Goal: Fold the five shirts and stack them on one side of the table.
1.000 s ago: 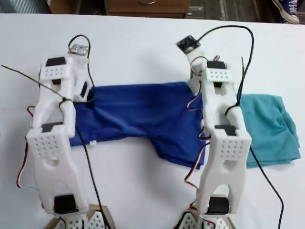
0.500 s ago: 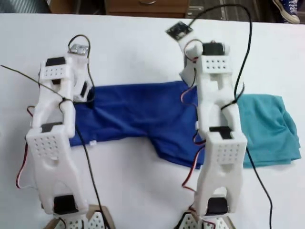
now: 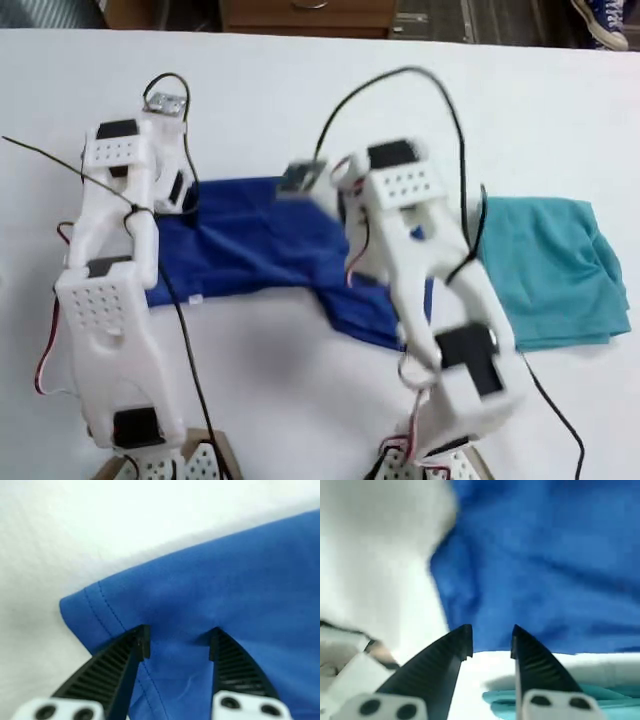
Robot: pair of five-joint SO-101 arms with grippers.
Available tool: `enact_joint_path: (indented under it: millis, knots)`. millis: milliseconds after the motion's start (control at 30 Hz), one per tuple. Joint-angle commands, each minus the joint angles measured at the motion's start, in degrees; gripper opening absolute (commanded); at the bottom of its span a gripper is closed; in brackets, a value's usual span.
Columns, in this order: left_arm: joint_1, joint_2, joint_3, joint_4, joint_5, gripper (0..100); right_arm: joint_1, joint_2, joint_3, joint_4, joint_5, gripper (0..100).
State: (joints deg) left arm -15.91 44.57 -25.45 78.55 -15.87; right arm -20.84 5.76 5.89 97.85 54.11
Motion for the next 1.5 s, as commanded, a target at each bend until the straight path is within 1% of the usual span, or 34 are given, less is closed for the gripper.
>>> enact_joint_path:
  millis: [0,100,200,367,500,633,767,900,1000,1100,1233,1333,1467]
  knots:
    - [0.7,0.4,-1.0,-2.3,0.4,21,-3.6,-12.2,11.1,0.2,2.6,15.9]
    - [0.7,0.4,-1.0,-2.3,0.3,21,-4.8,-18.0,18.5,-0.7,3.9,16.2]
    - [0.7,0.4,-1.0,-2.3,0.3,21,-4.7,-20.4,24.4,-5.5,3.8,16.3]
    - [0.7,0.4,-1.0,-2.3,0.3,21,-5.1,-18.4,32.4,-15.3,3.8,16.3]
    - [0.7,0.4,-1.0,-2.3,0.2,21,-8.8,-14.9,36.6,-18.6,3.8,17.3]
    - [0.7,0.4,-1.0,-2.3,0.2,21,-11.0,-11.3,36.7,-21.6,3.4,23.1]
    - [0.7,0.4,-1.0,-2.3,0.2,21,-11.1,-9.7,35.5,-21.6,3.4,24.5]
    - [0.7,0.4,-1.0,-2.3,0.1,21,-11.2,-11.7,33.8,-15.9,3.8,24.5]
    - [0.7,0.4,-1.0,-2.3,0.1,21,-11.2,-16.9,31.9,-11.9,3.8,24.5]
    - [0.7,0.4,-1.0,-2.3,0.1,21,-10.9,-22.6,30.1,-10.4,3.8,24.5]
    - [0.7,0.4,-1.0,-2.3,0.1,21,-10.8,-23.5,30.3,-11.9,3.5,24.5]
    - [0.7,0.4,-1.0,-2.3,0.1,21,-10.7,-20.7,30.3,-14.0,3.3,24.5]
    - [0.7,0.4,-1.0,-2.3,0.1,21,-9.3,-15.4,30.3,-19.6,3.3,24.5]
